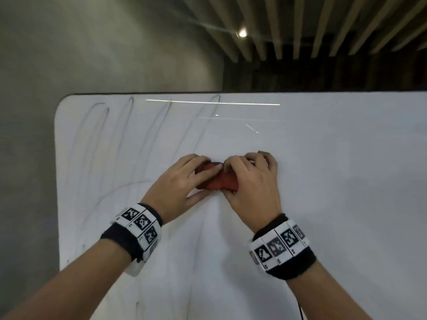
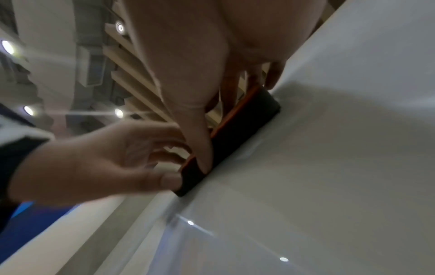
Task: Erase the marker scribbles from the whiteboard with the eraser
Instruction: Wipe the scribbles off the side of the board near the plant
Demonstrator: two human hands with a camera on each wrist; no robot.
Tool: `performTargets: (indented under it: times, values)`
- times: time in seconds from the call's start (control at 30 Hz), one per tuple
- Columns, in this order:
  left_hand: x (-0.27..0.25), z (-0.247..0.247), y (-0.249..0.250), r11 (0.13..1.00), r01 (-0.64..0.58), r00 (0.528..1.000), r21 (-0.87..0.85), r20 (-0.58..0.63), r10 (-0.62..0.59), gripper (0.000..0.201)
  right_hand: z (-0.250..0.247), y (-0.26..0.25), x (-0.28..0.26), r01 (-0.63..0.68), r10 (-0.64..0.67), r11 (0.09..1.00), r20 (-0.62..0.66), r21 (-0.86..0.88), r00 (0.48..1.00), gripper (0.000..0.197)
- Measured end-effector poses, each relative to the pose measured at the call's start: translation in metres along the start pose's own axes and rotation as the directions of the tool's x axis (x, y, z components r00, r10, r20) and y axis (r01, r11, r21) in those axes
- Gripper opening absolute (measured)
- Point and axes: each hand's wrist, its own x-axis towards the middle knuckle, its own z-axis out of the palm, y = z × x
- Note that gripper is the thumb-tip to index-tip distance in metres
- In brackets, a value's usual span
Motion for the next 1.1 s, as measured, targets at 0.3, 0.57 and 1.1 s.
performTargets:
  times: [0.3,0.57,1.1]
  values:
    - [0.078,-0.033,-0.059,0.844,0.535,0.788,-0.02,-0.348,-0.508,0.059,-0.079,0.04,0.089,-0.136,0.129,0.981,-0.061,-0.136,0.99,0.07]
    - [0.066,-0.003,-0.031,0.902,0.253,0.955,0.349,-0.242,-0.175,0.052,-0.075,0.062,0.084,-0.132,0.119,0.943,-0.062,-0.305,0.991,0.056]
    - [0.045,-0.021,-0.102,0.792,0.586,0.791,0.168,-0.331,-0.515,0.059,-0.068,0.036,0.09,-0.267,0.253,0.907,-0.087,-0.324,0.964,0.066]
